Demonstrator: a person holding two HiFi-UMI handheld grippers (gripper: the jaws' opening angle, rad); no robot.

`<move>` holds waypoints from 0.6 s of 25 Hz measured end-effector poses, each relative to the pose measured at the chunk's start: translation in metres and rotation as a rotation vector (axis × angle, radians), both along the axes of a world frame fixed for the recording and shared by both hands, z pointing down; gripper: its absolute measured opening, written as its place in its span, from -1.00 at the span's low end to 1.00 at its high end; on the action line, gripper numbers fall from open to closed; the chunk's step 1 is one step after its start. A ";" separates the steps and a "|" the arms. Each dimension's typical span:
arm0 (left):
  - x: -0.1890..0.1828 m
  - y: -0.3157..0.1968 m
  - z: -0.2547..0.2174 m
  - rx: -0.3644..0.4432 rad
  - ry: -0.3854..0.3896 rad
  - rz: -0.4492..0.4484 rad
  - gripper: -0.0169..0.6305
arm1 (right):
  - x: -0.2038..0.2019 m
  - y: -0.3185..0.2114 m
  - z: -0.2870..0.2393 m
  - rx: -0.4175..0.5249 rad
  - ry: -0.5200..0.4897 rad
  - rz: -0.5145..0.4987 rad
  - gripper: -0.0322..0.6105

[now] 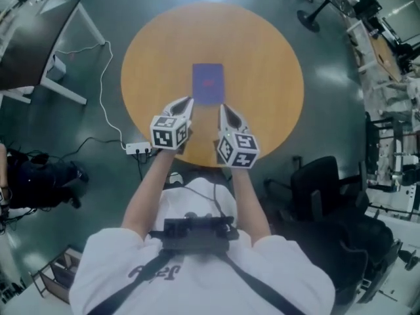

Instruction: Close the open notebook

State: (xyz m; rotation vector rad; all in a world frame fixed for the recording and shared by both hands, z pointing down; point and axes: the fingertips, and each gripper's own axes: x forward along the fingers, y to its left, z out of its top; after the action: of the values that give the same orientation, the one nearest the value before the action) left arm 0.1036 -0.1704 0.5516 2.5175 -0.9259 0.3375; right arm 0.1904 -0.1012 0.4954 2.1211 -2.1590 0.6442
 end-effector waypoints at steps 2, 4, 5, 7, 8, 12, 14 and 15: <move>-0.018 0.005 -0.025 0.060 0.024 -0.009 -0.85 | -0.021 0.003 -0.013 0.035 0.019 -0.024 -0.85; -0.038 0.010 -0.048 0.122 0.042 -0.019 -0.85 | -0.042 0.005 -0.026 0.065 0.039 -0.041 -0.86; -0.046 0.013 -0.059 0.151 0.052 -0.025 -0.86 | -0.051 0.005 -0.032 0.078 0.053 -0.051 -0.86; -0.060 0.018 -0.078 0.204 0.068 -0.043 -0.91 | -0.066 0.005 -0.044 0.110 0.085 -0.077 -0.86; -0.067 0.020 -0.086 0.231 0.072 -0.053 -0.90 | -0.073 0.004 -0.051 0.130 0.100 -0.090 -0.86; -0.089 0.035 -0.109 0.314 0.062 -0.088 -0.91 | -0.098 0.010 -0.076 0.199 0.141 -0.120 -0.86; -0.097 0.040 -0.118 0.346 0.063 -0.103 -0.91 | -0.108 0.012 -0.089 0.229 0.152 -0.128 -0.86; -0.102 0.040 -0.124 0.362 0.062 -0.111 -0.91 | -0.113 0.011 -0.095 0.246 0.154 -0.134 -0.86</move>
State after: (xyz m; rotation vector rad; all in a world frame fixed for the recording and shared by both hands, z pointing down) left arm 0.0016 -0.1300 0.4277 2.7636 -1.1862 0.0583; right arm 0.0777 -0.0905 0.4001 2.0299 -2.3712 0.2069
